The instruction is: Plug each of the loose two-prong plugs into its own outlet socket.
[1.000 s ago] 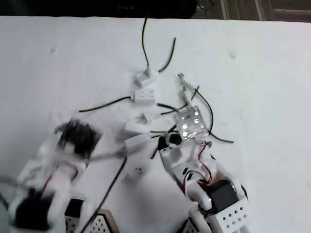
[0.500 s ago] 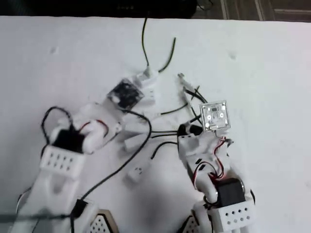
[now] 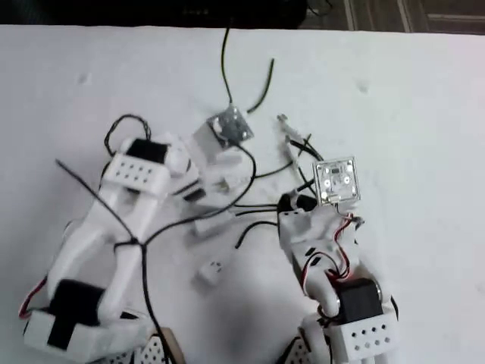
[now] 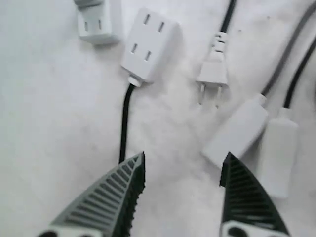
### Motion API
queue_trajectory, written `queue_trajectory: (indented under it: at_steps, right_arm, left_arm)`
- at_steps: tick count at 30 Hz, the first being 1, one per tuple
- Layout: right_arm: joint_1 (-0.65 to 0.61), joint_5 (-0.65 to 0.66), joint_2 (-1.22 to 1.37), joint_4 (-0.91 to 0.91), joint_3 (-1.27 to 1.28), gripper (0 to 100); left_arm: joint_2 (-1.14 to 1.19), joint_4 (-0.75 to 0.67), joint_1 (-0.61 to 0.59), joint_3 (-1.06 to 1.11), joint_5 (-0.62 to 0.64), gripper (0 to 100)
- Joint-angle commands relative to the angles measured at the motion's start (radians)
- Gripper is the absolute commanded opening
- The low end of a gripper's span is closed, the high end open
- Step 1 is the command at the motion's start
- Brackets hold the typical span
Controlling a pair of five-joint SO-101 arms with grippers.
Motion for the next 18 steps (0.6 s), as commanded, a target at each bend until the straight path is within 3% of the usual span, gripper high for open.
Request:
queue_trajectory:
  at_steps: [1, 18]
  right_arm:
    - [0.007, -0.002, -0.001, -0.024, -0.014, 1.7]
    - [0.005, -0.002, 0.005, -0.024, -0.012, 1.7]
  left_arm:
    - [0.114, -0.081, -0.053, -0.161, 0.051, 26]
    - [0.797, -0.121, -0.099, -0.663, 0.048, 26]
